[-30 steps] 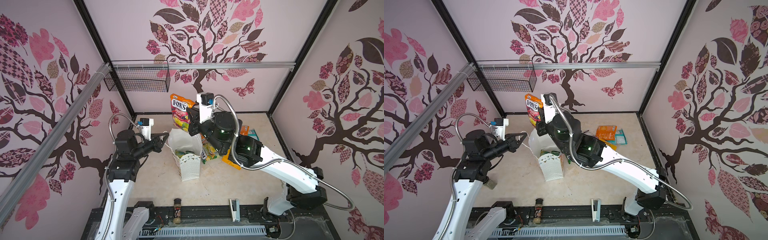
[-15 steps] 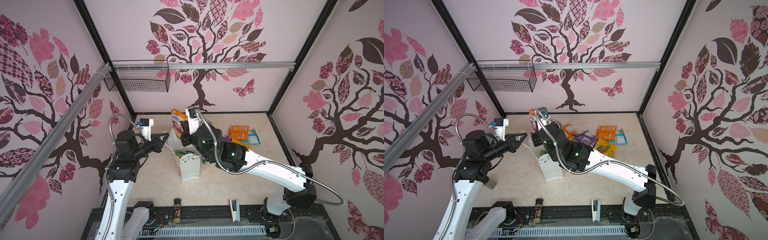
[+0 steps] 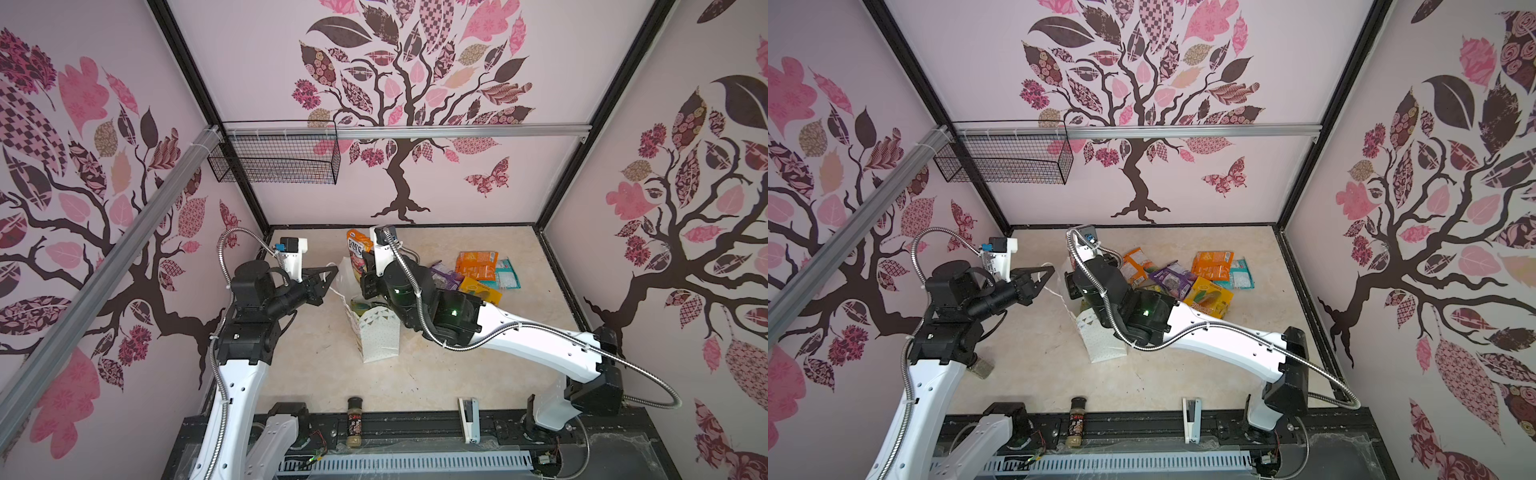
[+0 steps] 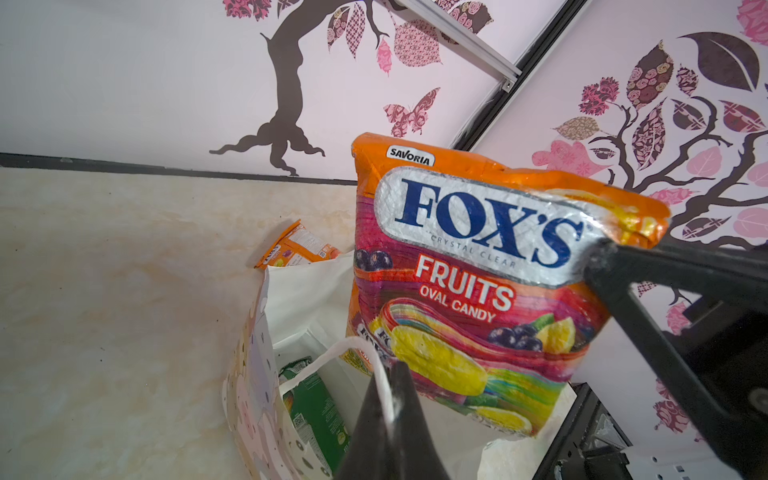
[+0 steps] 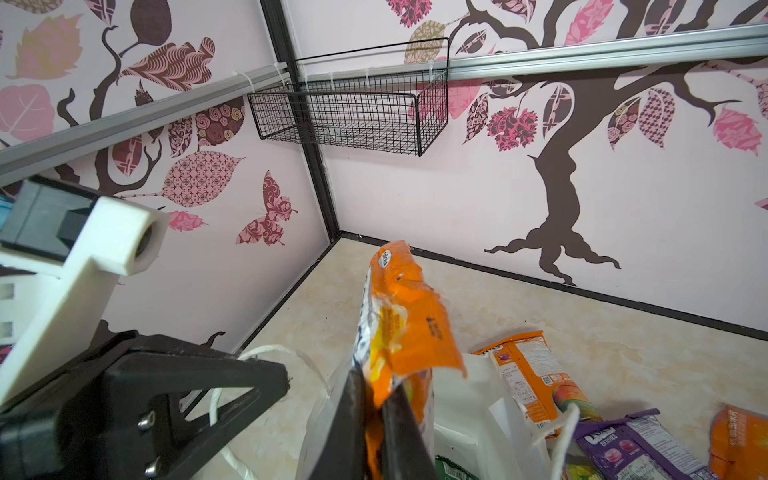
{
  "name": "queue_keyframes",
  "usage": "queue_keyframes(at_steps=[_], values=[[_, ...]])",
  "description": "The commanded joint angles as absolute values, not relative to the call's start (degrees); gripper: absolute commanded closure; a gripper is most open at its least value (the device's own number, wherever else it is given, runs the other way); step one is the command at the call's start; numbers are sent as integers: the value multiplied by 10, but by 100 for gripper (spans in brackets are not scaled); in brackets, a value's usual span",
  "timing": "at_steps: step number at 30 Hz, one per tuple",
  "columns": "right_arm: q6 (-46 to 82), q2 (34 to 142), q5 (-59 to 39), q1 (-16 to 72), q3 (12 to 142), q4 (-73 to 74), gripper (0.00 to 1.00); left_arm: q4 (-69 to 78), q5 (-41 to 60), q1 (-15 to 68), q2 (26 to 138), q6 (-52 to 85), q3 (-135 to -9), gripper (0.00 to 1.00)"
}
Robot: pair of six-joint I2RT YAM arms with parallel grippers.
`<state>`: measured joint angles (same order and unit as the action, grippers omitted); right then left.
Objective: Place the snacks into the paper bag
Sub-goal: 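Carry the Fox's Fruits packet with the right gripper over the bag opening, then lower the packet into the bag and open the right gripper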
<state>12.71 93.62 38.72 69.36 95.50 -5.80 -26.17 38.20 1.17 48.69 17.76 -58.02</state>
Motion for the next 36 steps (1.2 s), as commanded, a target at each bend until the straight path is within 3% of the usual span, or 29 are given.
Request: queue_keyframes(at_steps=[1, 36], values=[[133, 953, 401, 696, 959, -16, 100, -245, 383, 14, 483, 174, -564, 94], [236, 980, 341, 694, 907, -5, 100, -242, 376, 13, 476, 176, -562, 95]])
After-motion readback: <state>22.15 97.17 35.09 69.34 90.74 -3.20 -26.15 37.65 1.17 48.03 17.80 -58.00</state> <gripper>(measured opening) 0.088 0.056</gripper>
